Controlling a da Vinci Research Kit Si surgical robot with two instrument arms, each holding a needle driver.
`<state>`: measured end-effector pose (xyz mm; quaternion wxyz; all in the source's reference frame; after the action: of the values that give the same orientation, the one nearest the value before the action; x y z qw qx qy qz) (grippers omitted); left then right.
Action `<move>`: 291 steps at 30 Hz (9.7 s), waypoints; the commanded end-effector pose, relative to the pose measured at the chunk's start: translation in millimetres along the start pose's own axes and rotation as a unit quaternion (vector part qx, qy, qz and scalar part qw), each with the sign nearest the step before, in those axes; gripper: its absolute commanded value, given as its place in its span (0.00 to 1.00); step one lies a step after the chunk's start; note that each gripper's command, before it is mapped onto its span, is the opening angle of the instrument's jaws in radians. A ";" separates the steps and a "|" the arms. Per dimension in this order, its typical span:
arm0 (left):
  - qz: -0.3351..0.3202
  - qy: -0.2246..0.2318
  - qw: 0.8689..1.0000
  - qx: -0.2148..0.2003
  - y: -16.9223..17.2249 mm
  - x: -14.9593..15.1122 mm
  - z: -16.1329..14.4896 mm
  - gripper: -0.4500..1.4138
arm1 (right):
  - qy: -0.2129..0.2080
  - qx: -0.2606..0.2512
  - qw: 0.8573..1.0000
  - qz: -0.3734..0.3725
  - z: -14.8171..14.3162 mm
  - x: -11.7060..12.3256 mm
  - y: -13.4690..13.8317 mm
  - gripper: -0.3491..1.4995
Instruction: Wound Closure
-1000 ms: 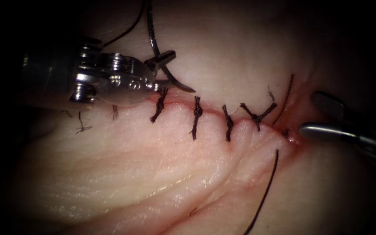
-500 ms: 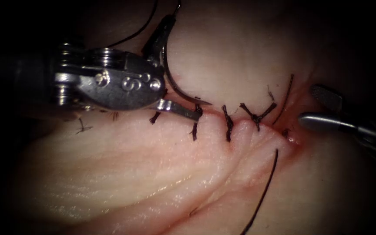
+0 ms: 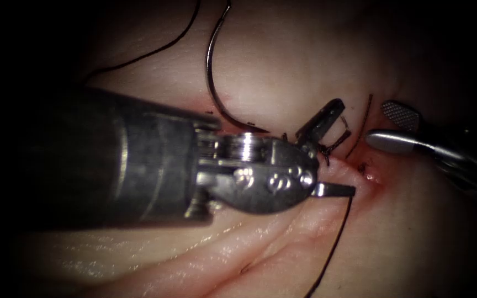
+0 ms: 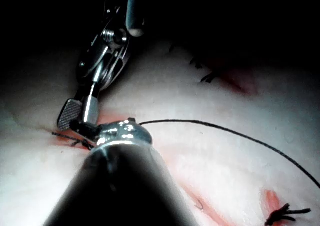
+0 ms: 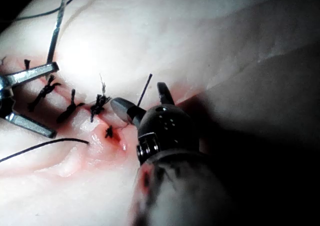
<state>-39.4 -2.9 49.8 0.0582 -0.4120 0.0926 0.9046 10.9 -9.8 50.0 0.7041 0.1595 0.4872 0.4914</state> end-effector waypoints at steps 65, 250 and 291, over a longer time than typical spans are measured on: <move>-0.028 -0.080 0.993 -0.080 3.8 -13.8 6.8 0.44 | 0.002 0.042 0.997 0.070 0.7 3.2 -1.9 0.00; 0.180 0.239 0.949 -0.095 6.1 -2.9 -6.9 0.00 | 0.076 0.191 0.916 -0.343 -4.8 -1.2 -7.9 0.77; 0.157 0.246 0.949 -0.116 3.4 -1.8 -5.3 0.18 | 0.047 0.136 0.774 -0.617 -1.7 0.4 -14.9 0.00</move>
<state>-34.4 -7.5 47.6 -0.1565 -0.6072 0.0563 0.7770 16.6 -16.8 38.0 0.8052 -0.1035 0.5731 -0.1117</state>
